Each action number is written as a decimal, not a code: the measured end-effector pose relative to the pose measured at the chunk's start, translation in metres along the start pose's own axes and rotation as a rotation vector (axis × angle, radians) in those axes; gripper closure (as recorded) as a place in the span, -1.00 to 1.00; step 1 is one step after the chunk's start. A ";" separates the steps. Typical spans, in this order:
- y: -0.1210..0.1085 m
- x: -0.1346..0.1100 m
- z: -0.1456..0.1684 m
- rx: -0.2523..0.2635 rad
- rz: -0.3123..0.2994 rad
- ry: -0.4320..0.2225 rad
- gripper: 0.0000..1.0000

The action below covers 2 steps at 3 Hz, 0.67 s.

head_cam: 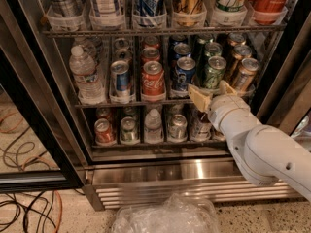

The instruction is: Pick green can from middle shelf of fridge

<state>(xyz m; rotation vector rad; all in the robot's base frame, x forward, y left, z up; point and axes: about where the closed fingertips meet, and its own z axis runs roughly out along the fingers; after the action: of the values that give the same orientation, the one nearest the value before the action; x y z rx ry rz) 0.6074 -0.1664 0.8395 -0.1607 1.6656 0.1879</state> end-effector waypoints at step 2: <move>-0.006 -0.002 -0.002 0.036 0.005 -0.024 -0.38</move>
Offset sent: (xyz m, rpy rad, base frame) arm -0.0007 -0.0056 0.0018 0.0055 -0.0199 -0.0329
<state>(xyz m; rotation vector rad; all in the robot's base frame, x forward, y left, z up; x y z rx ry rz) 0.6066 -0.1728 0.8416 -0.1267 1.6442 0.1625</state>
